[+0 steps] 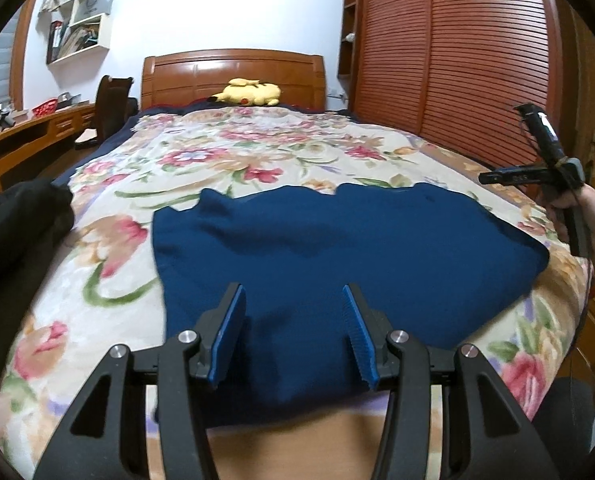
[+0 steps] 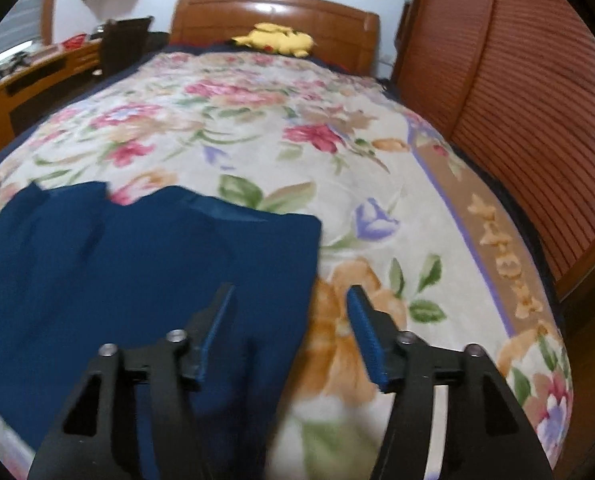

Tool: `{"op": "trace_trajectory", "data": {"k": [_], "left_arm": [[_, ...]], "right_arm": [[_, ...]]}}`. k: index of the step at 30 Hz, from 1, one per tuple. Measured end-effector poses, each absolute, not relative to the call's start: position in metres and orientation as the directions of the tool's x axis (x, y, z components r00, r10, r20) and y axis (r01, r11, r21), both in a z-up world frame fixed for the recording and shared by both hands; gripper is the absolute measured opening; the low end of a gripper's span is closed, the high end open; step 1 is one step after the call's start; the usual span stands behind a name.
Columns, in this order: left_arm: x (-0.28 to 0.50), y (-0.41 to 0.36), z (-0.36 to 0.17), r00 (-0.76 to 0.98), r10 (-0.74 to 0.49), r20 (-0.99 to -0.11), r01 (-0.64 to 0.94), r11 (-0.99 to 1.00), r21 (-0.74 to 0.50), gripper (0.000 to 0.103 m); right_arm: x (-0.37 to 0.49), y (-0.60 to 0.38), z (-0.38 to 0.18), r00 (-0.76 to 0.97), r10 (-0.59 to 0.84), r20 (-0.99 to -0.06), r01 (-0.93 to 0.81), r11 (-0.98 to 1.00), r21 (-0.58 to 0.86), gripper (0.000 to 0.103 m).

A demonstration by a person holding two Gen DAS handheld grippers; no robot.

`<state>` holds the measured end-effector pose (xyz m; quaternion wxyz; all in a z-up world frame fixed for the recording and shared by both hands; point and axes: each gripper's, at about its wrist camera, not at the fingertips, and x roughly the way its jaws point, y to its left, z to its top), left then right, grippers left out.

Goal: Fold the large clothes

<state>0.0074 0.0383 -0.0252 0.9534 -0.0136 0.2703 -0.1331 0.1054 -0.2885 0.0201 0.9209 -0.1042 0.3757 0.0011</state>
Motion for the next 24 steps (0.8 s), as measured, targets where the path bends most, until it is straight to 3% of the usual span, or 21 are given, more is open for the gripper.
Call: {"op": "trace_trajectory", "data": {"k": [11,18,24], "left_arm": [[0.009,0.005,-0.022,0.801,-0.319,-0.506,0.306,0.945,-0.111,0.049],[0.013,-0.017,-0.027,0.770,-0.363,-0.524,0.349,0.928,-0.130,0.052],[0.015,-0.032,-0.032,0.752,-0.367,-0.547,0.367,0.923,-0.114,0.054]], "right_arm": [[0.003,-0.257,0.001,0.733,0.013,-0.680,-0.137,0.982,-0.129,0.065],[-0.020,-0.262,-0.008,0.741,0.013,-0.671,-0.129,0.984,-0.124,0.078],[-0.021,-0.268,-0.017,0.732,-0.005,-0.681,-0.096,0.989,-0.110,0.080]]}}
